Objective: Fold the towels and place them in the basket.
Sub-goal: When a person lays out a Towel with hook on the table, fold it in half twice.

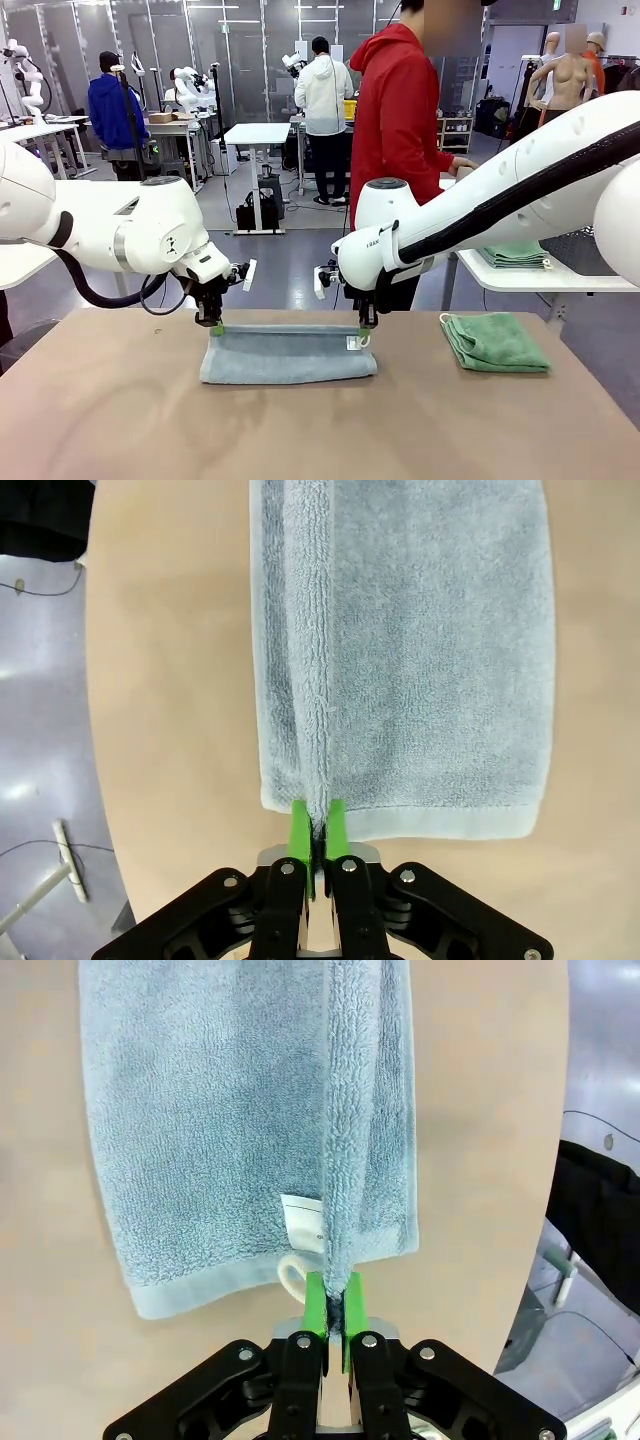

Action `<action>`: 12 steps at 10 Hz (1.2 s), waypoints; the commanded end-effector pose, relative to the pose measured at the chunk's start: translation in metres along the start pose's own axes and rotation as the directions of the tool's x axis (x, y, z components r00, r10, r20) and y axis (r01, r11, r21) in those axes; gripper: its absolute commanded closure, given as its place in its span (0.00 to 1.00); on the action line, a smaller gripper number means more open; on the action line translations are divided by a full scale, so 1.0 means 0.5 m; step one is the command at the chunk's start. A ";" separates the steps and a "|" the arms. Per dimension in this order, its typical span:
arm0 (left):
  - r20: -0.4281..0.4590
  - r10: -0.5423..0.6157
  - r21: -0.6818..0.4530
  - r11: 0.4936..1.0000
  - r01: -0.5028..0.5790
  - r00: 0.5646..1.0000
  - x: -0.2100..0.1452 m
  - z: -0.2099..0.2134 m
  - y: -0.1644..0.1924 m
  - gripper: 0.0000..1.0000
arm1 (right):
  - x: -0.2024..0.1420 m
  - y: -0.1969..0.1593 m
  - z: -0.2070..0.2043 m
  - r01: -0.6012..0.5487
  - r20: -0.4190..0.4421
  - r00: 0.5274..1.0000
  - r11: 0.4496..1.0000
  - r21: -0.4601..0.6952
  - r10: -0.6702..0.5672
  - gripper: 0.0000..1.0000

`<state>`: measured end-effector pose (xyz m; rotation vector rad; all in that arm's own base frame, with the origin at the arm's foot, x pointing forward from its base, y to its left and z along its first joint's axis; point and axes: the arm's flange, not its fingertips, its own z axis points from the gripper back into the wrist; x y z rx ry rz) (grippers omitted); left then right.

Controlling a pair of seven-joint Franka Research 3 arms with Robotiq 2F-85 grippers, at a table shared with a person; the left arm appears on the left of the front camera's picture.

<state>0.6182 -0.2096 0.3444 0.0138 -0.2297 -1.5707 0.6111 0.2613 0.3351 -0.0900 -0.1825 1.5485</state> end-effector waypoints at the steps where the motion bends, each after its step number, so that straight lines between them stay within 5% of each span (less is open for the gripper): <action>1: 0.009 -0.019 -0.029 0.999 0.020 1.000 -0.014 0.003 0.011 0.80 | -0.004 -0.011 -0.003 0.004 -0.009 1.000 1.000 -0.031 -0.004 0.92; 2: 0.007 -0.029 -0.010 1.000 0.030 1.000 -0.014 0.006 0.007 0.74 | -0.003 -0.006 0.001 -0.008 -0.004 1.000 0.999 -0.045 0.007 0.72; 3: -0.009 -0.045 0.015 0.999 0.045 0.999 -0.015 0.016 0.006 0.61 | -0.003 -0.006 0.009 -0.029 0.002 1.000 0.996 -0.084 0.029 0.72; 4: -0.009 -0.055 0.036 0.998 0.055 0.998 -0.018 0.025 0.003 0.55 | -0.005 -0.005 0.016 -0.051 0.006 0.999 0.992 -0.111 0.052 0.52; 5: -0.004 -0.056 0.045 0.997 0.056 0.998 -0.023 0.031 0.000 0.41 | -0.011 -0.004 0.019 -0.060 0.017 0.998 0.991 -0.121 0.062 0.69; 6: -0.007 -0.057 0.052 0.997 0.057 0.998 -0.028 0.038 -0.005 0.36 | -0.013 -0.002 0.024 -0.067 0.031 0.997 0.989 -0.135 0.072 0.32; 7: 0.003 -0.056 0.048 0.997 0.056 0.998 -0.025 0.058 -0.020 0.22 | -0.012 0.006 0.040 -0.056 0.045 0.997 0.990 -0.129 0.062 0.49; 8: 0.022 -0.037 -0.023 0.999 0.037 0.999 -0.012 0.092 -0.045 0.17 | -0.010 0.023 0.072 -0.014 0.056 0.998 0.997 -0.079 0.018 0.12; 9: 0.084 0.086 -0.161 0.984 -0.072 0.993 0.004 0.146 -0.083 0.03 | -0.014 0.053 0.121 0.065 0.062 0.996 0.998 -0.007 -0.065 0.29; 10: 0.083 0.102 -0.173 0.981 -0.086 0.991 0.012 0.207 -0.121 0.00 | -0.021 0.091 0.182 0.094 0.087 0.992 0.996 -0.008 -0.093 0.00; 11: 0.087 0.079 -0.162 0.985 -0.064 0.993 0.016 0.258 -0.154 0.00 | -0.026 0.130 0.237 0.132 0.124 0.983 0.991 0.006 -0.132 0.09; 12: 0.120 0.060 -0.148 0.988 -0.042 0.991 0.017 0.298 -0.193 0.00 | -0.031 0.177 0.283 0.160 0.167 0.973 0.987 -0.002 -0.158 0.00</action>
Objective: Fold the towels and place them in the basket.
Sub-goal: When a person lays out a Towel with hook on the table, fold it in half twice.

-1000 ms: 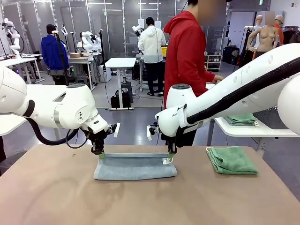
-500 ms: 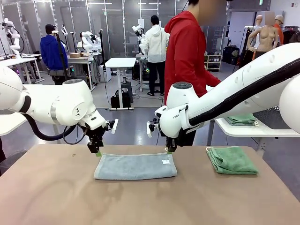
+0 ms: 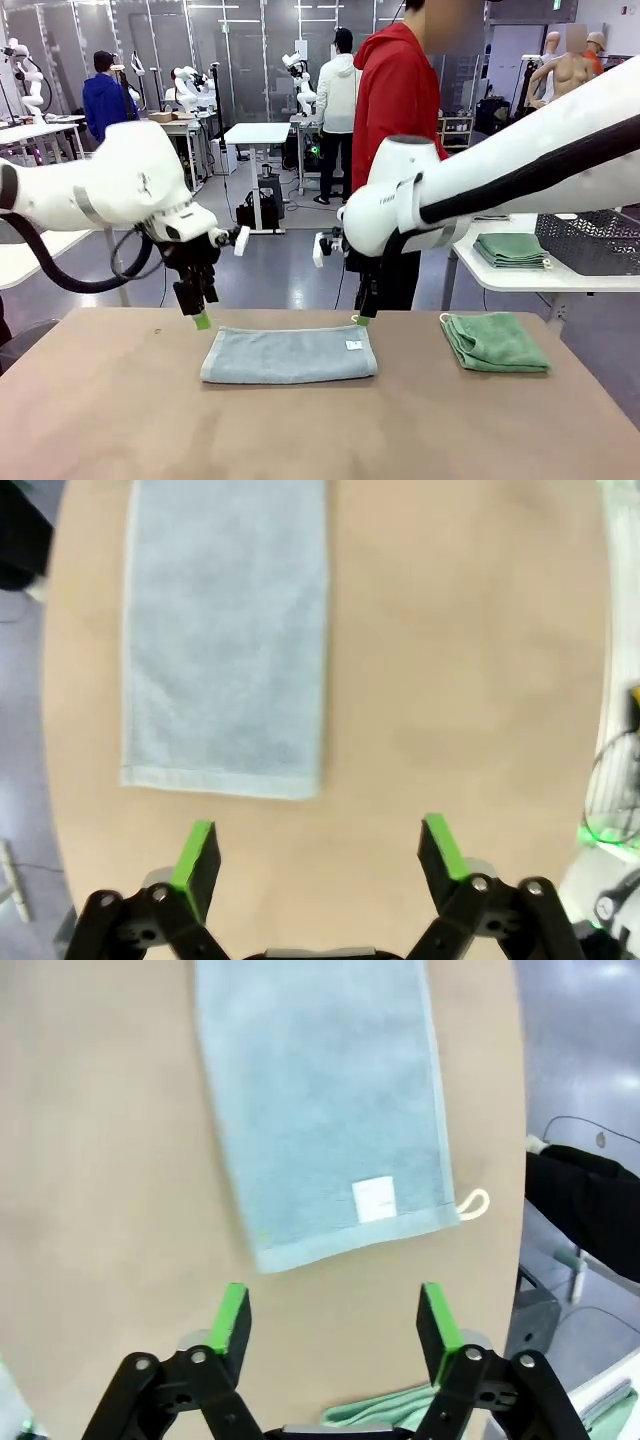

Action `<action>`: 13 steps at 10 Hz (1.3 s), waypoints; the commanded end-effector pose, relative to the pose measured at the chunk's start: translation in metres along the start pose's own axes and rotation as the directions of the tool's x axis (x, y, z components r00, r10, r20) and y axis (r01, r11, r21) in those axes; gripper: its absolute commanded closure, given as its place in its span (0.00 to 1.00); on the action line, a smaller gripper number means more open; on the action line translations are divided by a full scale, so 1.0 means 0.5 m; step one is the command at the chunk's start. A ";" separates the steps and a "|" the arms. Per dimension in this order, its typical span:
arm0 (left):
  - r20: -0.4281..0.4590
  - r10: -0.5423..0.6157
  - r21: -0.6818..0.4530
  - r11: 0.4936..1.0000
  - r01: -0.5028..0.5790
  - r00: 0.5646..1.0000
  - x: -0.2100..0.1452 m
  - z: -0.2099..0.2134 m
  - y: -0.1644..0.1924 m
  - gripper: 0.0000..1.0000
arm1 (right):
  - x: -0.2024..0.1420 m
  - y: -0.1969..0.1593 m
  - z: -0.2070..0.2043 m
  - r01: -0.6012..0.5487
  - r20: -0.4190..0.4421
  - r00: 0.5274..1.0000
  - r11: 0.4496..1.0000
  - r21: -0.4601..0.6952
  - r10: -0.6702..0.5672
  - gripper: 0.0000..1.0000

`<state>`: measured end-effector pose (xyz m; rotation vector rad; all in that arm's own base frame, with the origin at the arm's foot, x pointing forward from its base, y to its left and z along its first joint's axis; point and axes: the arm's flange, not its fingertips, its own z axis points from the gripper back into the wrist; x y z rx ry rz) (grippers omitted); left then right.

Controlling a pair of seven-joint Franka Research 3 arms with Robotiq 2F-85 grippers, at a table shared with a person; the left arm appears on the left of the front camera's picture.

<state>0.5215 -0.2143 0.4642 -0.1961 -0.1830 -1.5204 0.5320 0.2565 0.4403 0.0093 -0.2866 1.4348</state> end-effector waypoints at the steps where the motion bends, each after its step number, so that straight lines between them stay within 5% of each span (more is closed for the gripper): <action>1: 0.032 -0.033 0.044 0.999 0.032 0.999 -0.030 0.051 -0.064 0.00 | -0.035 0.080 0.075 0.078 0.061 0.995 0.997 -0.020 -0.077 0.00; 3: 0.092 -0.080 0.054 0.996 0.076 0.993 -0.057 0.078 -0.064 0.00 | -0.050 0.101 0.096 0.275 0.169 0.947 0.961 0.021 -0.274 0.00; 6: 0.226 -0.084 -0.013 0.996 0.089 0.970 -0.111 0.102 -0.032 0.00 | -0.075 0.122 0.125 0.682 0.179 0.702 0.723 0.107 -0.689 0.00; 8: 0.322 -0.092 -0.026 0.994 0.106 0.942 -0.145 0.125 -0.016 0.00 | -0.101 0.139 0.141 0.852 0.204 0.468 0.500 0.155 -0.860 0.00; 10: 0.409 -0.096 0.001 0.995 0.104 0.908 -0.182 0.135 -0.005 0.00 | -0.113 0.143 0.110 0.930 0.128 0.302 0.321 0.178 -0.945 0.00; 12: 0.481 -0.087 0.016 0.996 0.091 0.872 -0.218 0.140 -0.001 0.00 | -0.100 0.155 0.095 0.953 0.056 0.252 0.257 0.161 -0.966 0.00; 13: 0.533 -0.084 0.015 0.996 0.090 0.842 -0.238 0.145 0.005 0.00 | -0.126 0.135 0.114 0.925 0.098 0.321 0.334 0.184 -0.942 0.00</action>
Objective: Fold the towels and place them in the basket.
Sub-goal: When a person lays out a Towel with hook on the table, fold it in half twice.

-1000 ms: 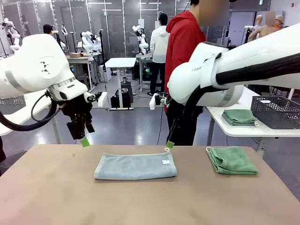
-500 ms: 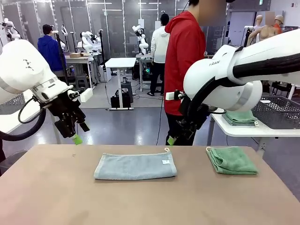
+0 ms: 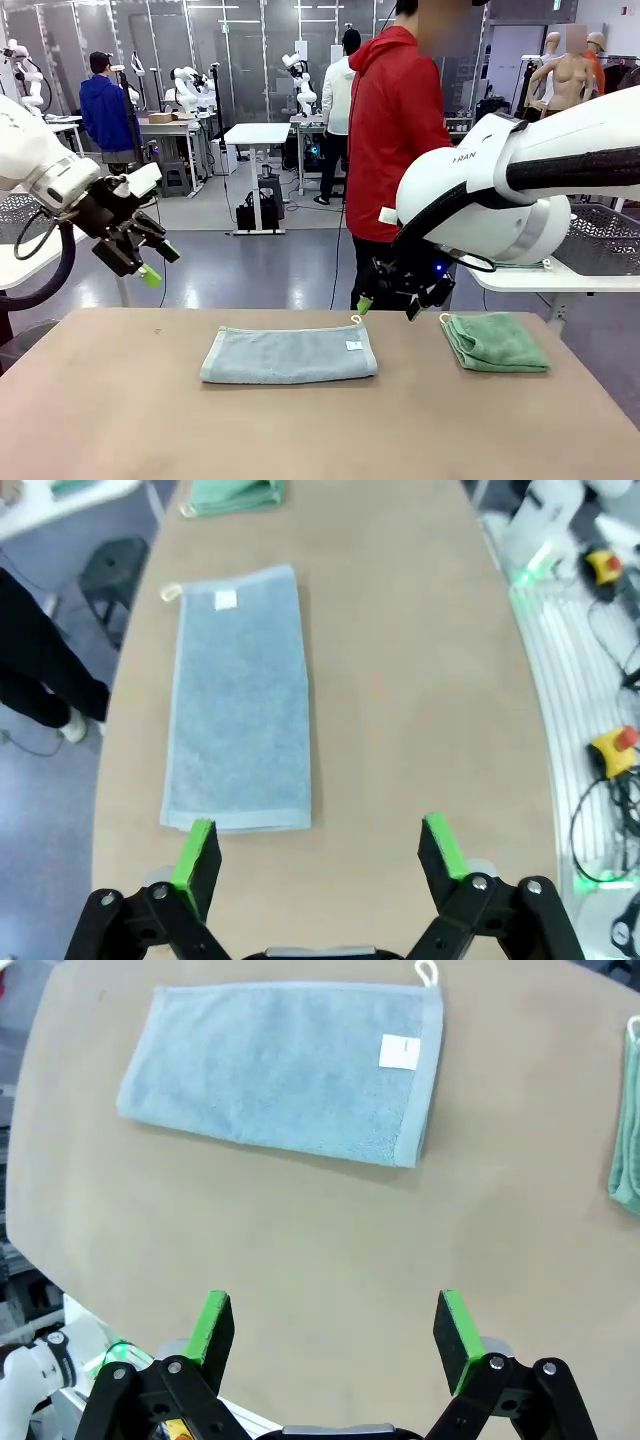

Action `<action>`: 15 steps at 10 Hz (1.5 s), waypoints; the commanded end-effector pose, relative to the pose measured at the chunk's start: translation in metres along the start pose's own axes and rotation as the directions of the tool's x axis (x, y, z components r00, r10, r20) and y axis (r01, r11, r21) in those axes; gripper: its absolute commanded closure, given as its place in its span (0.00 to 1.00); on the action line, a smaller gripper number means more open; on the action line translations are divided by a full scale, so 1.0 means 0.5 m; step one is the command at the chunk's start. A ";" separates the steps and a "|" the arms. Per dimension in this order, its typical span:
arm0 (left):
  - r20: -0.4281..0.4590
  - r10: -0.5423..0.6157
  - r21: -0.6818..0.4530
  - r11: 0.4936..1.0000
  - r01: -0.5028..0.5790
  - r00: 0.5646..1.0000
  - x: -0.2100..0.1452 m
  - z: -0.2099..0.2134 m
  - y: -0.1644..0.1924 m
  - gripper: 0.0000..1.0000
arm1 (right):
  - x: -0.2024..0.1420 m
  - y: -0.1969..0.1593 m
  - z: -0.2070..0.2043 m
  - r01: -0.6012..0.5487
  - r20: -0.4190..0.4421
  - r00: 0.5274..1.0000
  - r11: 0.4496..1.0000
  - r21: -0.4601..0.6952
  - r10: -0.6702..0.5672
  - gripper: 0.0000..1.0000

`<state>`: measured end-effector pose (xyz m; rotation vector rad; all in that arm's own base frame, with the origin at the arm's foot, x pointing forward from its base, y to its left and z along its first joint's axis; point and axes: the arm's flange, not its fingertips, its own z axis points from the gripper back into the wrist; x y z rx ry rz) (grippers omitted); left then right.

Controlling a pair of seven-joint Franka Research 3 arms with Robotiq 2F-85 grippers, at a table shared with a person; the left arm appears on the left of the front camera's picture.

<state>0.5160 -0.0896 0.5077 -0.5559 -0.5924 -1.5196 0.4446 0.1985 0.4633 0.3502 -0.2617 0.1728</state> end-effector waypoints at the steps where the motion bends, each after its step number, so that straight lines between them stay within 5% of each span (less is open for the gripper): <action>1: 0.123 -0.016 -0.022 1.000 0.018 0.992 -0.029 0.021 0.012 0.00 | 0.011 -0.004 0.016 -0.051 0.019 0.999 0.999 0.008 0.050 0.00; 8: 0.332 0.018 0.000 1.000 -0.019 0.943 -0.095 0.060 0.021 0.00 | 0.011 -0.004 0.016 -0.051 0.019 0.999 0.999 0.008 0.050 0.00; 11: 0.303 0.044 0.001 0.999 -0.047 0.952 -0.094 0.056 0.016 0.00 | 0.017 0.014 -0.002 -0.013 0.016 1.000 0.999 -0.030 0.013 0.00; 15: 0.303 0.044 0.001 0.999 -0.047 0.952 -0.094 0.056 0.016 0.00 | 0.077 0.046 -0.087 0.128 0.045 0.992 0.966 -0.226 -0.121 0.00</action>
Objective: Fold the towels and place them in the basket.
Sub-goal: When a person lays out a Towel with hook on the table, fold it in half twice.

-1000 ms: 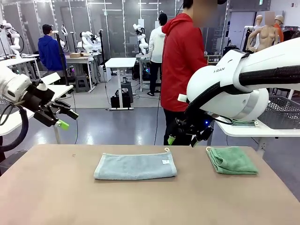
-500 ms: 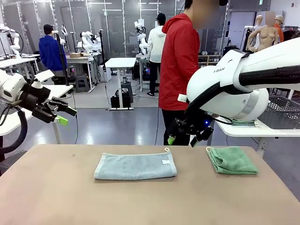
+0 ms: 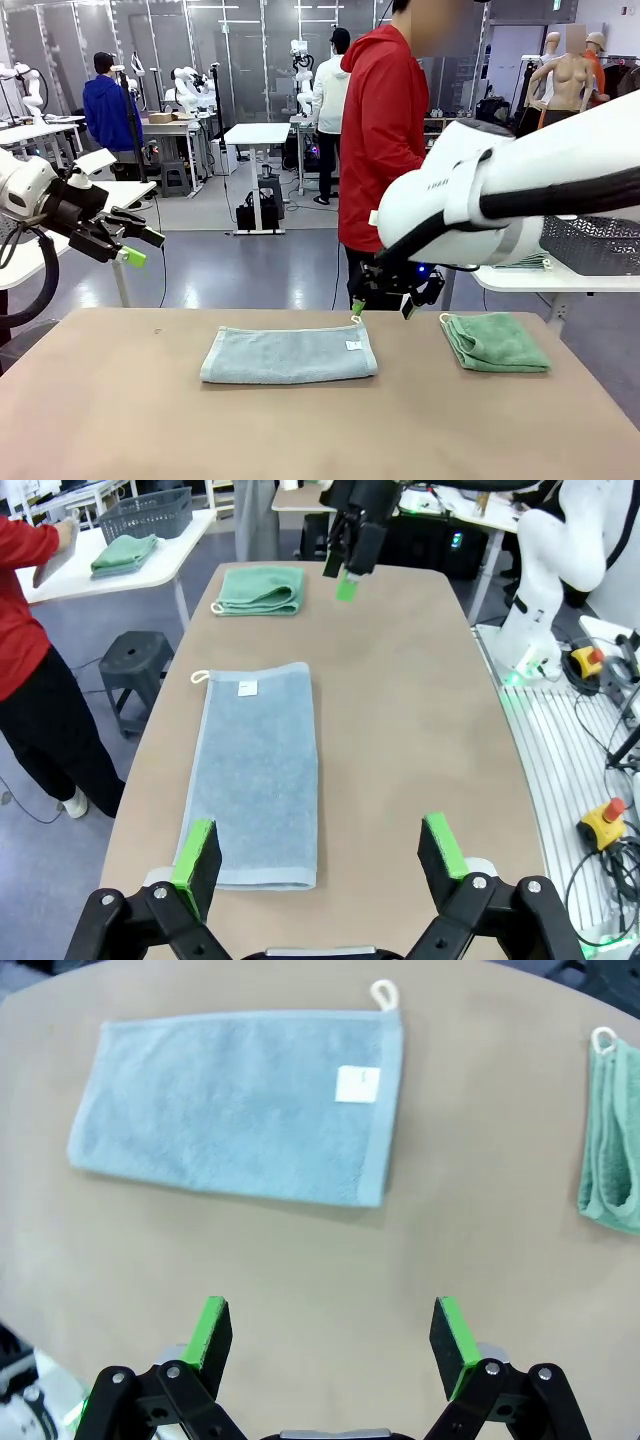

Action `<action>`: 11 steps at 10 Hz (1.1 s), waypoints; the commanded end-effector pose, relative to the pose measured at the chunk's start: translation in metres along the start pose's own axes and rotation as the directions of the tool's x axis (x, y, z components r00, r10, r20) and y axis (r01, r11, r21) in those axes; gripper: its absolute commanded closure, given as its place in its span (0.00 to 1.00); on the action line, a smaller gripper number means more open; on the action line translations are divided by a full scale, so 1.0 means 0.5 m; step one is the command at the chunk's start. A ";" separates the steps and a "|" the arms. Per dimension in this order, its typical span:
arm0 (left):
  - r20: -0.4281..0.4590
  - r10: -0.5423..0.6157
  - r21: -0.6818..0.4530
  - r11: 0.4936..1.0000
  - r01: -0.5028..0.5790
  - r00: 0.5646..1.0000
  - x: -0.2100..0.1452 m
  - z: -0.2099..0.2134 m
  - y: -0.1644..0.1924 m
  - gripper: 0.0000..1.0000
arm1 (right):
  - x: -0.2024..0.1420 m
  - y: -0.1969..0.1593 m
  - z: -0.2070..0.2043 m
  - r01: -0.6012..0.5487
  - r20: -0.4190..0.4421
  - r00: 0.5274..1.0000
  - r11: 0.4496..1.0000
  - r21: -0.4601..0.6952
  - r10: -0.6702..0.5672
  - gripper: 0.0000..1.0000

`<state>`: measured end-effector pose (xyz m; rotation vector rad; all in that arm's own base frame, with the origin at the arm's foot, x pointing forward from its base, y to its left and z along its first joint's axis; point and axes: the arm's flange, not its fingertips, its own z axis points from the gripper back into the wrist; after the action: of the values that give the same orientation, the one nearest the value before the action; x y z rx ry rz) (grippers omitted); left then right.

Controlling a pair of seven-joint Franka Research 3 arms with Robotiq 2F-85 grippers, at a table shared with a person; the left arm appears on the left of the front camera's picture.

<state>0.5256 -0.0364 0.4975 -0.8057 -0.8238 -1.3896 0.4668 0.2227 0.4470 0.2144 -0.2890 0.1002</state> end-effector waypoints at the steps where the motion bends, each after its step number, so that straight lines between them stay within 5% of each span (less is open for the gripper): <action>1: -0.010 -0.003 -0.003 1.000 0.003 1.000 -0.001 0.001 -0.001 0.00 | 0.052 0.030 -0.060 0.100 0.001 0.995 0.987 -0.124 -0.101 0.00; 11: -0.010 -0.003 -0.003 1.000 0.003 1.000 -0.001 0.001 -0.001 0.00 | 0.132 0.005 -0.344 0.150 -0.057 0.985 0.965 -0.217 -0.166 0.00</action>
<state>0.5255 -0.0365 0.4972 -0.8061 -0.8232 -1.3894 0.5682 0.2586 0.3104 0.0555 -0.1734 -0.0411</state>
